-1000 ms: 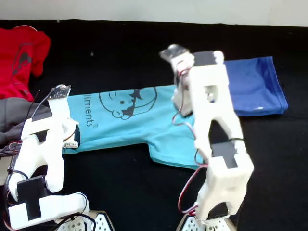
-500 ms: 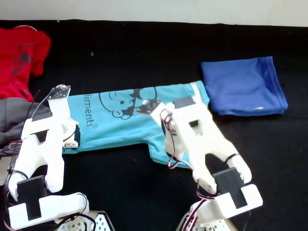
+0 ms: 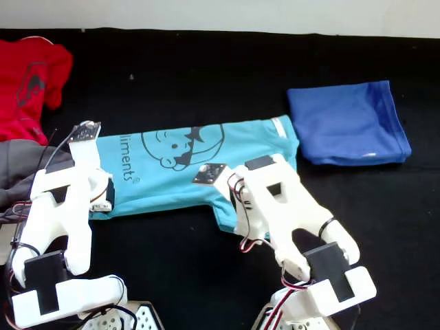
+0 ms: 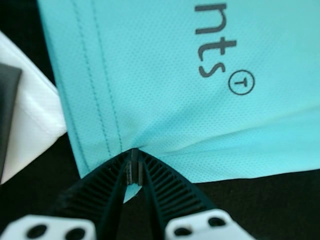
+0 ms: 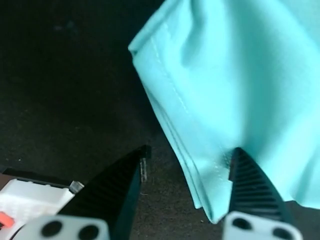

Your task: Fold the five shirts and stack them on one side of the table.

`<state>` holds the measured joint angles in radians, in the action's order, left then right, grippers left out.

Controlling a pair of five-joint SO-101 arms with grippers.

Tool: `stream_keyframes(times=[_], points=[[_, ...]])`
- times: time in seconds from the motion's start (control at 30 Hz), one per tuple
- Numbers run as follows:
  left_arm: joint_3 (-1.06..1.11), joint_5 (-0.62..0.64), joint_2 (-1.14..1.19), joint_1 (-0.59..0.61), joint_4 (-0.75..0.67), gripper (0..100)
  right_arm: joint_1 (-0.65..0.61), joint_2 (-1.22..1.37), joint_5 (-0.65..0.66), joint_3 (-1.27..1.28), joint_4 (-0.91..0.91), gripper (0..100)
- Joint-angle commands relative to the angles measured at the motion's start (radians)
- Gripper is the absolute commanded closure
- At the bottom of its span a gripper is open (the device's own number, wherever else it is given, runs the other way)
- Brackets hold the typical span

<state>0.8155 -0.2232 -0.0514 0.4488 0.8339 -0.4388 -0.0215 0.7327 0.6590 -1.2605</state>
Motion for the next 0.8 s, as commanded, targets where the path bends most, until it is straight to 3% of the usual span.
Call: stream_keyframes(times=[0.0, 0.23, 0.43, 0.77], points=[[0.004, 0.003, 0.001, 0.028, -0.032, 99, -0.004, -0.028, 0.012, 0.025, 0.064, 72.8], [0.004, 0.003, 0.001, 0.028, -0.032, 99, -0.002, -0.025, 0.012, 0.130, 0.174, 75.0], [0.004, 0.003, 0.001, 0.028, -0.032, 99, -0.001, 0.101, 0.009, 0.120, 0.163, 96.0], [0.004, 0.003, 0.001, 0.028, -0.032, 99, 0.143, 0.219, 0.008, -0.189, -0.025, 99.1]])
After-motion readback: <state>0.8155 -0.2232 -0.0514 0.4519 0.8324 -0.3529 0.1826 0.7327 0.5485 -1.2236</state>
